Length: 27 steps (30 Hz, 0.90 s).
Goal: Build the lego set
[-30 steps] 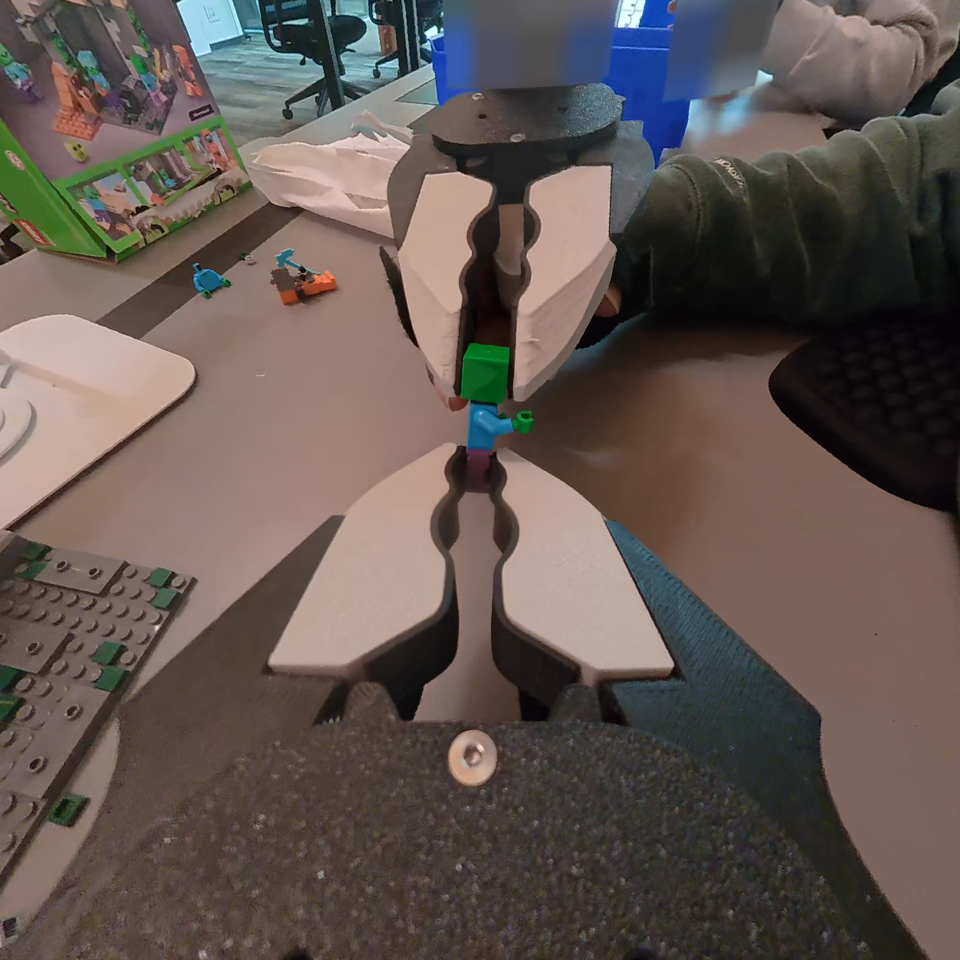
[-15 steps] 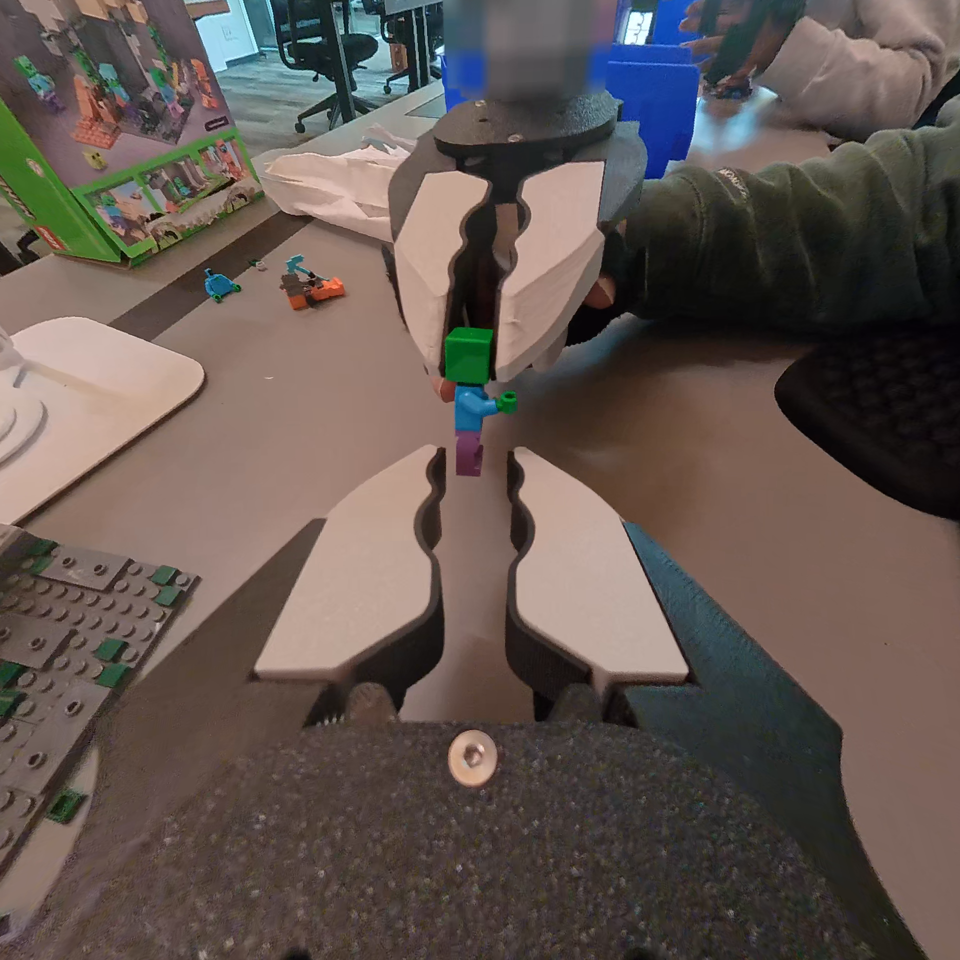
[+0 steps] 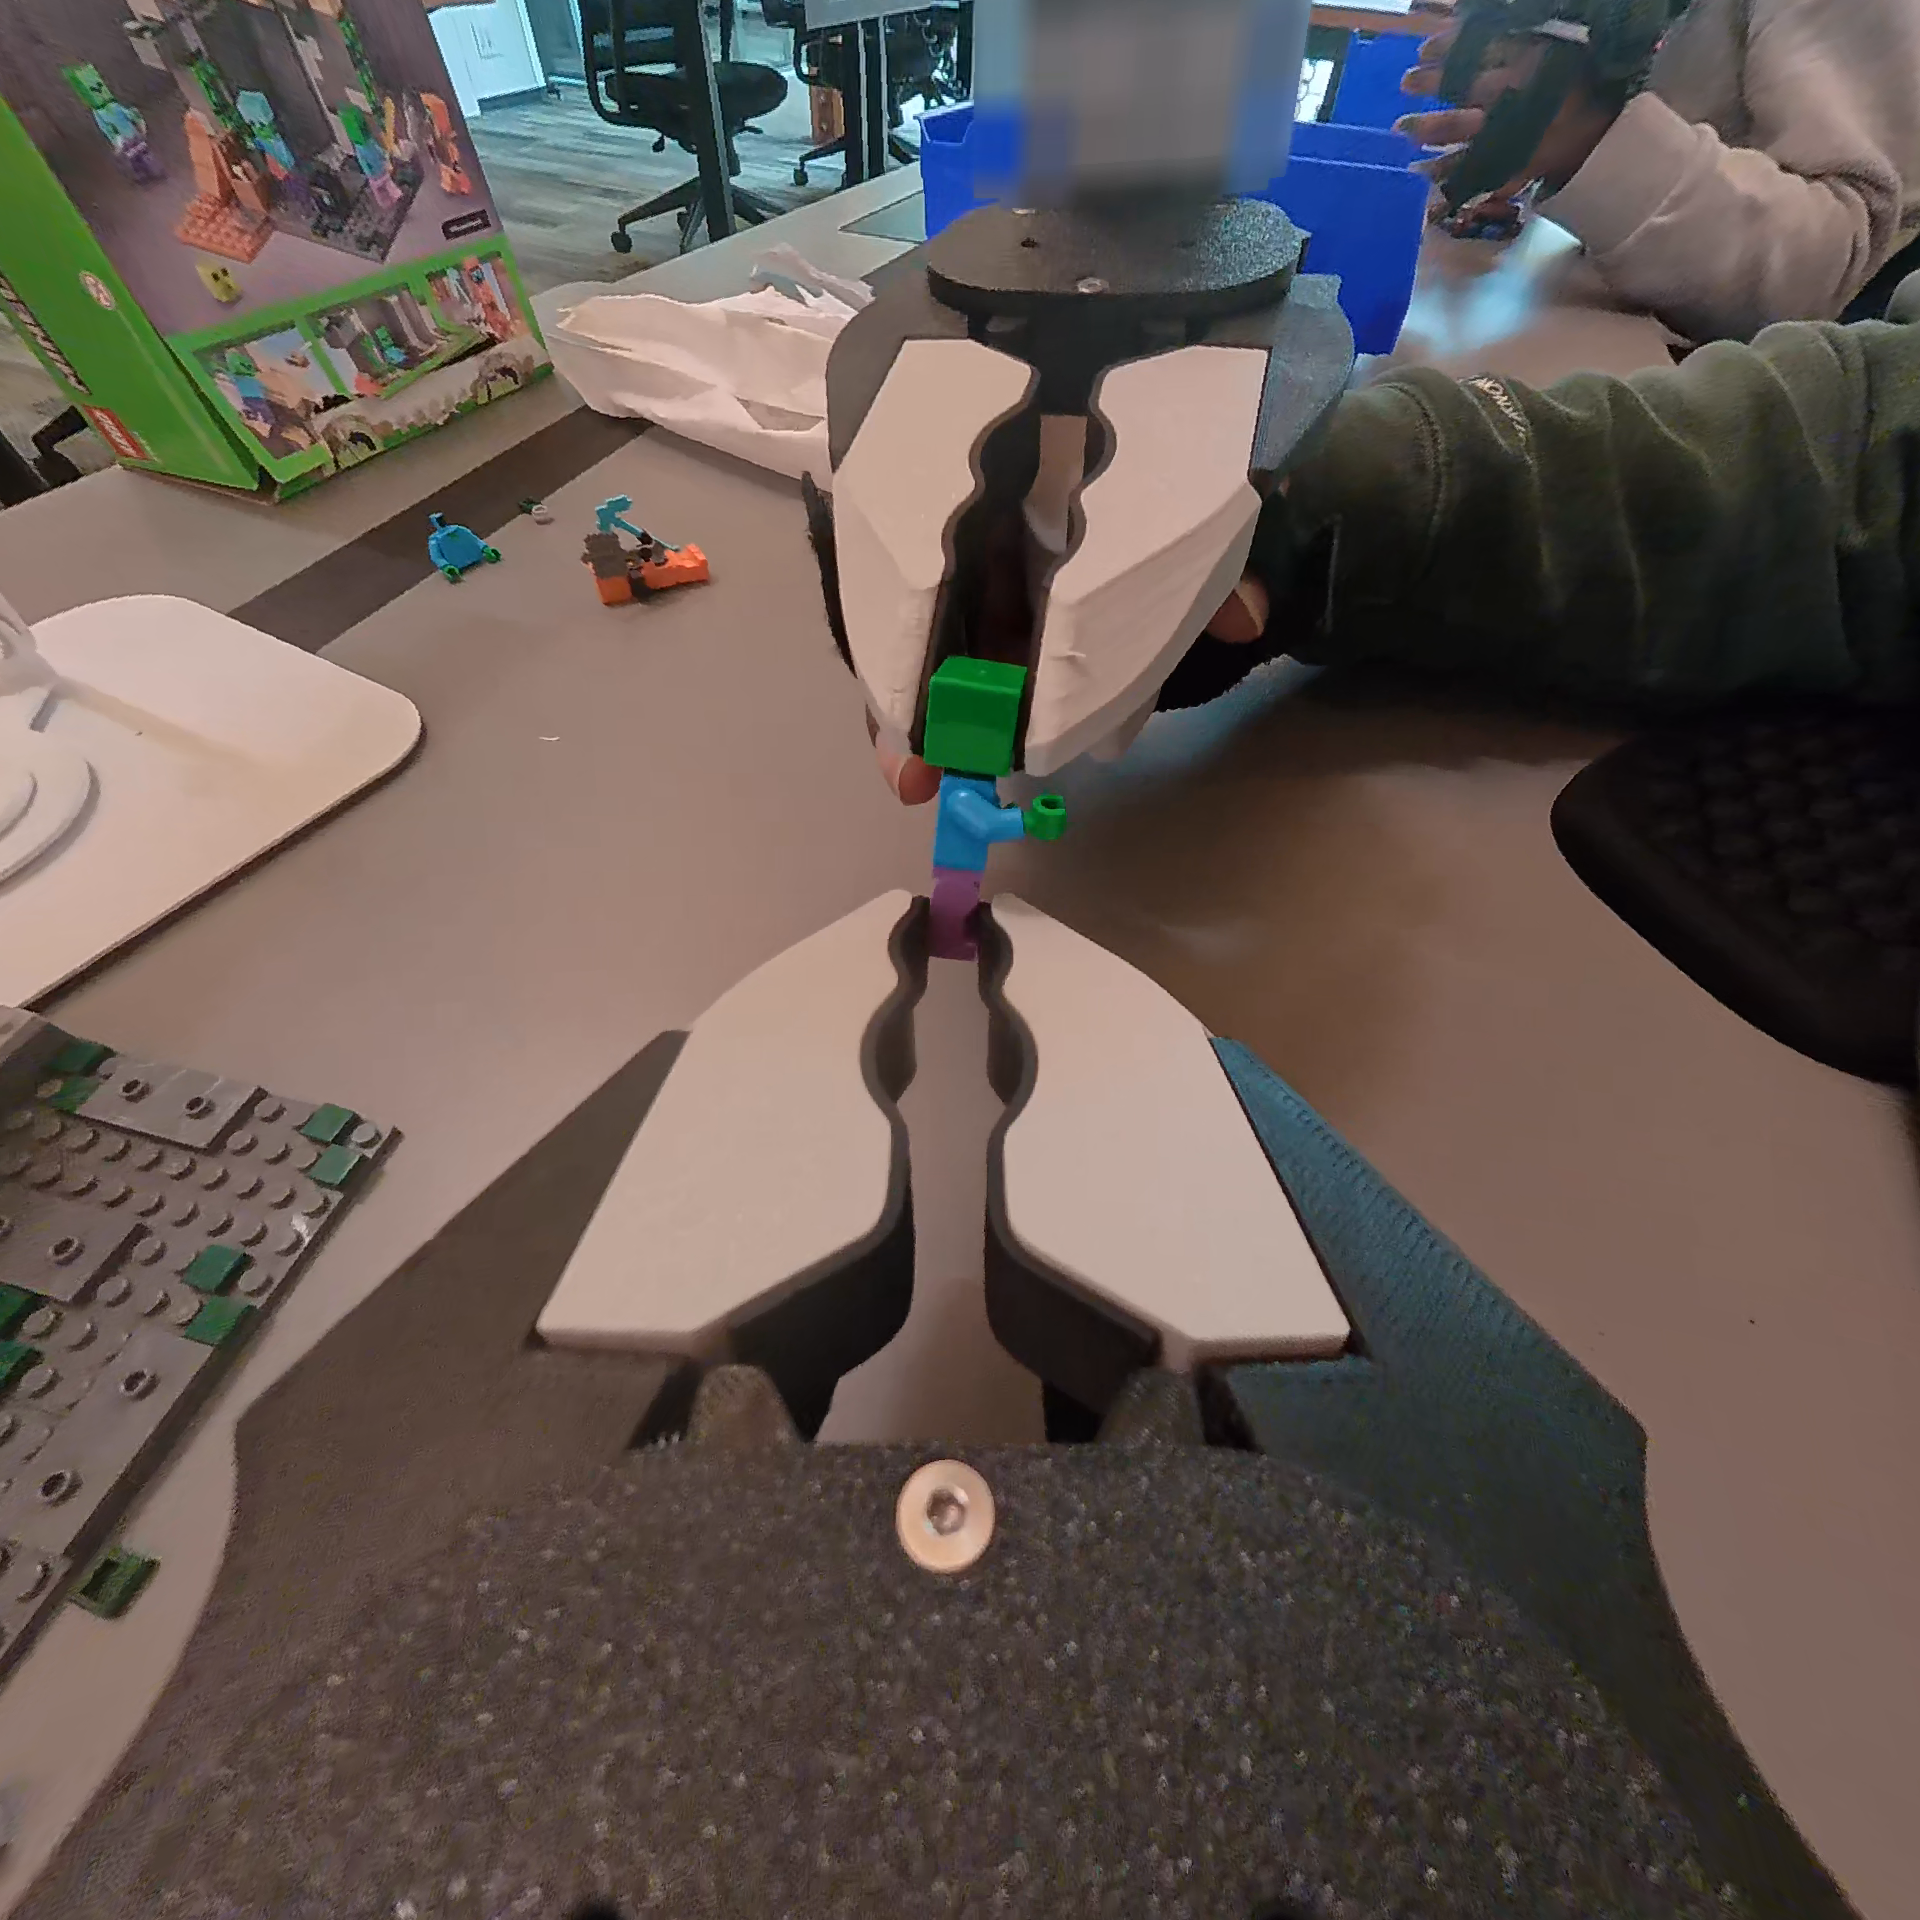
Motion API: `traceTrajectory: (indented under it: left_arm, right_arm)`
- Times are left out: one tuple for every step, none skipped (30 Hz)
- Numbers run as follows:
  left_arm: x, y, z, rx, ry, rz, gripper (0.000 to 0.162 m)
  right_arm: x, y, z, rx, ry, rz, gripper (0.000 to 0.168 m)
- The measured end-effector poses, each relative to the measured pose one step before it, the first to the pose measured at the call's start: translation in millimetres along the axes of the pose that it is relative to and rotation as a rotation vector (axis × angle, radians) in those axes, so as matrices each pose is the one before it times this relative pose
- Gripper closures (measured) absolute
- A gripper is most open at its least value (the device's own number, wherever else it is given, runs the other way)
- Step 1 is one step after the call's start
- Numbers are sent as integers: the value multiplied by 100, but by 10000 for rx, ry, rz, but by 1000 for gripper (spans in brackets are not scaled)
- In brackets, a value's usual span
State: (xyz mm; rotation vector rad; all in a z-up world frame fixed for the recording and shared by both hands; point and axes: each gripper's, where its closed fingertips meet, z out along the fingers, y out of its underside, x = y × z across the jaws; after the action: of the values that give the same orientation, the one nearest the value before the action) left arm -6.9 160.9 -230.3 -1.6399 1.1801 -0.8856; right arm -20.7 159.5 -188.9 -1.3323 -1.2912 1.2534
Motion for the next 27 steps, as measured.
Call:
traceTrajectory:
  left_arm:
    - [17,85,42,-26,24,-26,150]
    - [-70,270,97,-145,-8,-48,138]
    - [-167,383,76,-199,-66,-22,130]
    - [-315,369,30,-182,-163,1,125]
    - [-374,285,-6,-148,-213,53,123]
    - [-241,204,-19,-113,-139,68,123]
    - [-152,152,5,-92,-75,-3,124]
    - [-131,136,52,-75,-75,-19,125]
    - [-43,149,63,-71,-32,26,125]
    - [37,171,89,-84,-7,51,125]
    - [67,138,67,-63,0,64,125]
    - [61,111,65,-46,5,45,125]
    - [20,93,41,-37,-4,16,125]
    - [-27,66,21,-23,-12,-6,125]
    - [-36,21,-2,2,-7,-28,125]
    - [-27,-19,-14,16,0,-34,126]
    - [-29,-14,-17,12,4,-25,126]
    - [5,14,-4,-1,4,-5,126]
    - [5,29,13,-14,-1,14,126]
    - [23,14,5,-6,-2,26,126]
    - [35,1,0,-1,1,28,126]
    - [21,14,10,-8,4,15,126]
    - [9,-2,7,-1,7,5,126]
    - [1,2,-7,2,2,-2,126]
    - [-11,1,-2,0,1,-13,126]
    - [-11,-3,2,2,7,-16,126]
    - [-6,-1,-1,2,5,-13,126]
  right_arm:
    - [121,83,-18,-53,63,-9,156]
    - [253,163,-83,-124,128,-23,156]
    - [468,286,-134,-228,234,-20,156]
    - [661,483,-181,-363,315,-4,156]
    - [822,852,-148,-590,370,32,156]
    - [767,1104,-59,-740,322,6,156]
    - [671,977,15,-598,289,-33,156]
    - [397,762,104,-424,142,-20,156]
    - [170,551,161,-248,11,15,156]
    - [91,449,198,-151,-30,46,156]
    - [41,429,221,-120,-42,57,156]
    - [22,431,190,-144,-39,65,156]
    - [41,357,151,-130,-21,59,156]
    - [41,190,90,-45,-11,58,156]
    - [19,34,18,42,-36,82,156]
    - [52,21,-11,34,-25,69,156]
    - [85,75,-29,-9,20,19,156]
    - [79,145,-11,-44,24,-8,156]
    - [9,120,19,-19,-8,2,155]
    - [-26,52,15,19,-33,20,155]
    - [2,5,-2,18,-5,23,154]
    - [4,-46,-16,21,-5,0,154]
    - [-25,-59,-25,32,-13,-15,154]
    - [-7,-24,-9,20,-3,-6,154]
    - [2,5,-9,0,2,3,154]
    - [-26,-7,-8,14,-15,-2,154]
    - [-8,-23,-9,19,-6,-11,154]
